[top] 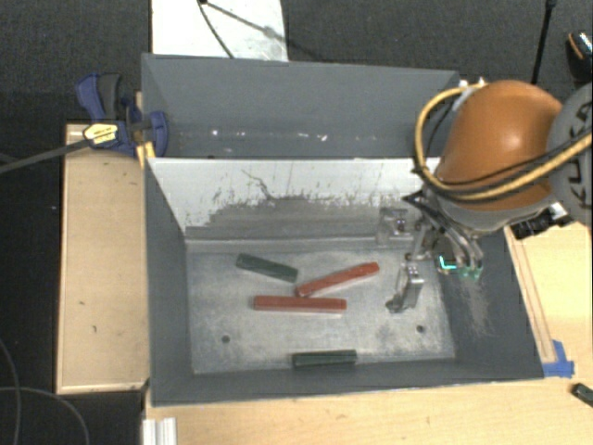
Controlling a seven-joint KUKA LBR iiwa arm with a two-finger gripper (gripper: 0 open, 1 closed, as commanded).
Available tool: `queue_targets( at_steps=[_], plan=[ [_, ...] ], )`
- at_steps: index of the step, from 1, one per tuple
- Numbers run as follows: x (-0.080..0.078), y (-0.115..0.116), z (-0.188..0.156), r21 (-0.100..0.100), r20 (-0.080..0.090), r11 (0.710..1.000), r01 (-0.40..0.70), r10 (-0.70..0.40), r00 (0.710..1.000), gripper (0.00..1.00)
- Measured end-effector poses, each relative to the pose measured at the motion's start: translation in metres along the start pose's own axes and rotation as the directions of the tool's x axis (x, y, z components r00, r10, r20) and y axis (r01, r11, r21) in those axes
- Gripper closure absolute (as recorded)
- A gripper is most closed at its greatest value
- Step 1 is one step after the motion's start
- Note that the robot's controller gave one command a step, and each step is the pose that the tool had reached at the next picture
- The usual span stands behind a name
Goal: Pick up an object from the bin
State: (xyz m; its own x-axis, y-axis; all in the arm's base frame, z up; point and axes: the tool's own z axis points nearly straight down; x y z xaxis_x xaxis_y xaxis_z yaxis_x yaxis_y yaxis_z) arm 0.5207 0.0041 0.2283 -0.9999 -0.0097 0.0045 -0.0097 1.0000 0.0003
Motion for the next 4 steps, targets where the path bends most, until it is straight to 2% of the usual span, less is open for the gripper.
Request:
queue_targets(
  at_steps=[1,2,3,4],
  plan=[
    [-0.06,0.031,0.126,-0.001,0.0,0.997,-0.071,0.071,0.997,0.0],
    [-0.071,-0.002,0.141,0.003,0.008,0.971,0.238,-0.238,0.971,0.0],
    [-0.071,-0.023,0.158,0.001,0.003,0.932,0.363,-0.363,0.932,0.0],
    [-0.072,-0.022,0.157,0.001,0.004,0.933,0.361,-0.361,0.933,1.0]
  ],
)
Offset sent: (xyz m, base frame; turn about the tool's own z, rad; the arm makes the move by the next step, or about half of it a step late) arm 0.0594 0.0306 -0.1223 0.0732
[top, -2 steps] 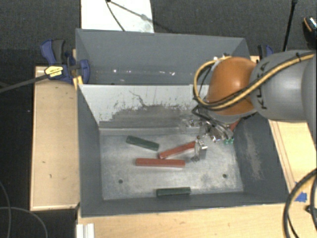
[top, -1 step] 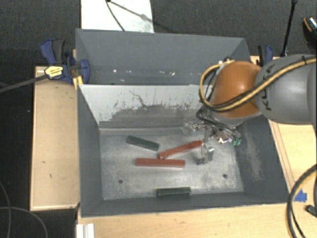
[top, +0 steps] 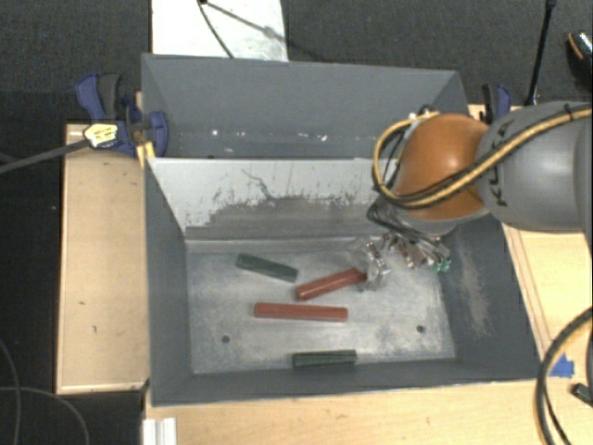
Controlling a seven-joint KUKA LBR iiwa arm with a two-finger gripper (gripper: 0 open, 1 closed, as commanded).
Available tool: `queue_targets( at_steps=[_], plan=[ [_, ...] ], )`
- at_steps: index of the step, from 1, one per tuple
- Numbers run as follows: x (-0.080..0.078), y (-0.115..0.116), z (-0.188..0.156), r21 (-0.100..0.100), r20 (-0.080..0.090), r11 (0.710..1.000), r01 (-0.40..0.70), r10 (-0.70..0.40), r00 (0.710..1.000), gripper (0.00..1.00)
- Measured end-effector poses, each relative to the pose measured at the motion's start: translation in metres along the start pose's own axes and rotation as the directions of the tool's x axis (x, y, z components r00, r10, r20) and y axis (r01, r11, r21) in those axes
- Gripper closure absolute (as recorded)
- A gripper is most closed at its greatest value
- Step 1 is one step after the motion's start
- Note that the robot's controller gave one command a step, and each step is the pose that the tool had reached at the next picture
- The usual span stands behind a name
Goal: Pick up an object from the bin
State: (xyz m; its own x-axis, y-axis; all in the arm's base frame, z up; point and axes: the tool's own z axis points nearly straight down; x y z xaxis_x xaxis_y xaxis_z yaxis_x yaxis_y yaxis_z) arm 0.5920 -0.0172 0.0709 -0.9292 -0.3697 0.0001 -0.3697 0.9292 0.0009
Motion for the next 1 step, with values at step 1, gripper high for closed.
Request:
queue_targets(
  at_steps=[1],
  plan=[
    [0.008,0.008,-0.173,0.006,0.011,1.0,0.028,-0.029,1.0,1.0]
  ],
)
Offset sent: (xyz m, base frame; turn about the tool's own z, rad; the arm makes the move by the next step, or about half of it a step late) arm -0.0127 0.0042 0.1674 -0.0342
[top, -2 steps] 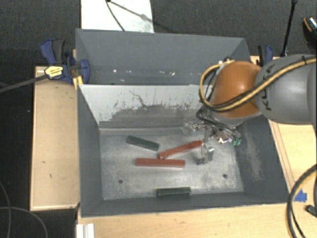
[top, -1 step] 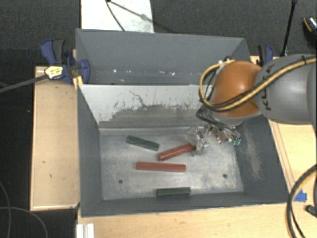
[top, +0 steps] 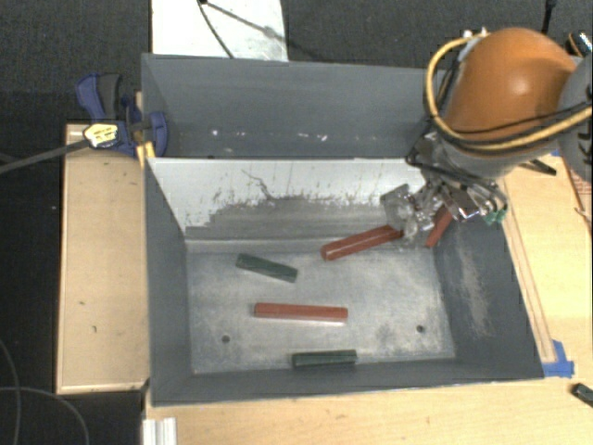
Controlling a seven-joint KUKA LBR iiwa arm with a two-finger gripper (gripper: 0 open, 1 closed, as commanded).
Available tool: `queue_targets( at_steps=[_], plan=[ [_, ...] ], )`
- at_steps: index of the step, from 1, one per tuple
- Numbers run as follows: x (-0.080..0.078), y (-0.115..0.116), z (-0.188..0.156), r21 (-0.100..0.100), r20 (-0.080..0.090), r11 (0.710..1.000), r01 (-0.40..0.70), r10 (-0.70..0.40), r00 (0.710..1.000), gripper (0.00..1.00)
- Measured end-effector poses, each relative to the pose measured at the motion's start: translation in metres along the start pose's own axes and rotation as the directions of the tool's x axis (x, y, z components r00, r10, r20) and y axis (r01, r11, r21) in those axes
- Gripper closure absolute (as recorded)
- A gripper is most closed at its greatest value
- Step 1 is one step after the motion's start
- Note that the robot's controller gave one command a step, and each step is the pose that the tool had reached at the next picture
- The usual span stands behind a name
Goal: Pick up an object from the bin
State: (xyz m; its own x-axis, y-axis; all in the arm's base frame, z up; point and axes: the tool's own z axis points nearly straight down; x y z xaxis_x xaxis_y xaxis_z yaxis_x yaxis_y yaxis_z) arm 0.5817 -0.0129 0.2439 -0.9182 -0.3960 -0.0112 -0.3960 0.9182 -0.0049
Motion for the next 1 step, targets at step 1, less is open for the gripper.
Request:
queue_targets(
  at_steps=[1],
  plan=[
    [-0.0056,0.0024,-0.018,-0.003,-0.004,0.999,-0.05,0.05,0.999,1.0]
  ],
)
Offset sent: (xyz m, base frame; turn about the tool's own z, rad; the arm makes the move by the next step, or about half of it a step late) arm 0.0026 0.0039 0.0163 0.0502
